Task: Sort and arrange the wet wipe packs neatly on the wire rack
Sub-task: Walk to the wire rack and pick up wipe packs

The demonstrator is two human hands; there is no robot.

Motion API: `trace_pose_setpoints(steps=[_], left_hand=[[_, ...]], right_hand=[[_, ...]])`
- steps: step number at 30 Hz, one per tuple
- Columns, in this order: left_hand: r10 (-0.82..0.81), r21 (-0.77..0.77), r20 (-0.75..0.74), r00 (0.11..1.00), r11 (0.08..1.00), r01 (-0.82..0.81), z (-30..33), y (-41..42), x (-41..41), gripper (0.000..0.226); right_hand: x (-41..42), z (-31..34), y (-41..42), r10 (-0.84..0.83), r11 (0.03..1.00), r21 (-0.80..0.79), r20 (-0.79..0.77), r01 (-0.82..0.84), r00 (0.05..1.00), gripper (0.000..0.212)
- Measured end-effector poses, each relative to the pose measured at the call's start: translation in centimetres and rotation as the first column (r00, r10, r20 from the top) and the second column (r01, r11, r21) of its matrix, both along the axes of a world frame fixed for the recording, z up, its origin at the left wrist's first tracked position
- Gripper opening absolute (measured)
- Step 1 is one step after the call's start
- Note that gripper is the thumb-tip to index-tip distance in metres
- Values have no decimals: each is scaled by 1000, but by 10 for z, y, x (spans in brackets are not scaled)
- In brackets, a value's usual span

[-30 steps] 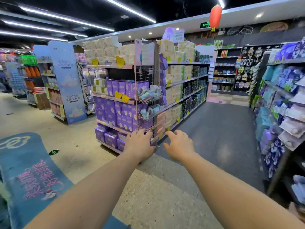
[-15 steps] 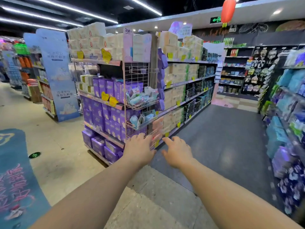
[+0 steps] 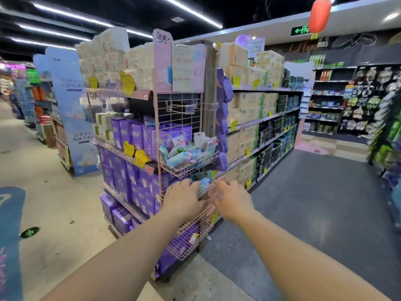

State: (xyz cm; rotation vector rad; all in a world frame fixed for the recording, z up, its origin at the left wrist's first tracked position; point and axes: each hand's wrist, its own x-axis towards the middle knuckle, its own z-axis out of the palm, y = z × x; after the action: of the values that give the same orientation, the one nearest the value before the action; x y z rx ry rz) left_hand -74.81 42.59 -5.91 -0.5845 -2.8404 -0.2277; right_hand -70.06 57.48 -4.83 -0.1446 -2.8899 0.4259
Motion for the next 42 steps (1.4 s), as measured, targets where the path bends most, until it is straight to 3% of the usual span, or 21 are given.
trace_pose_setpoints(steps=[11,23,29,36,42], left_hand=[[251,35,0,968,968,-250,-31,70,-174,60],[564,109,99,820,813,-572,-42,78,-270,56],[565,229,105,818,787,-573,-44,67,-320,65],[517,206,143,844,818,-536,-46,50,-352,74],[537,167,159,828,812,-559,-30,47,-353,65]], right_hand=[[-217,-29,89,249,967,42,26,-250,968,53],[-381,-36,108,561,822,94,42,-562,827,51],[-439,-43,101,601,792,85,58,-604,797,53],[-483,-44,103,648,759,68,13,-647,761,53],[-502,-48,96,737,676,18,12,-737,676,51]])
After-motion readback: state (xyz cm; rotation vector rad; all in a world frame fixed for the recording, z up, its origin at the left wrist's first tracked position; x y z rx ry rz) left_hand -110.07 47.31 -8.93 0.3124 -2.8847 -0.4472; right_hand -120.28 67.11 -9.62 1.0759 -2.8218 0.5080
